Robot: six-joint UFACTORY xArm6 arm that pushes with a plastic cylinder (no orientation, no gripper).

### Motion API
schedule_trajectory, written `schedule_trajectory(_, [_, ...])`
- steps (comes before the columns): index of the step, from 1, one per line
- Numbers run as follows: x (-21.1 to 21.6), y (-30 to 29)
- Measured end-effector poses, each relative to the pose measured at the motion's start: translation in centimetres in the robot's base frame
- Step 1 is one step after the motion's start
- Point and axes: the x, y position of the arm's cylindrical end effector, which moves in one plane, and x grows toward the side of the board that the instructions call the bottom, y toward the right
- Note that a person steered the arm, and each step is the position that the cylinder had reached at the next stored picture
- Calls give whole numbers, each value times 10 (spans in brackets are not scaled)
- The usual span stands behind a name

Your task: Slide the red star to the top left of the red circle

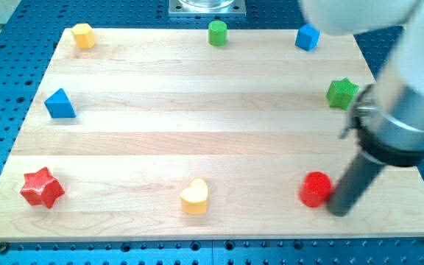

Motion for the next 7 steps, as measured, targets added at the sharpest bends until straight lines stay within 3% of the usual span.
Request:
schedule_trajectory(1, [5, -30])
schedule_trajectory(3, [26, -144])
schedule_trajectory(7, [-8, -232])
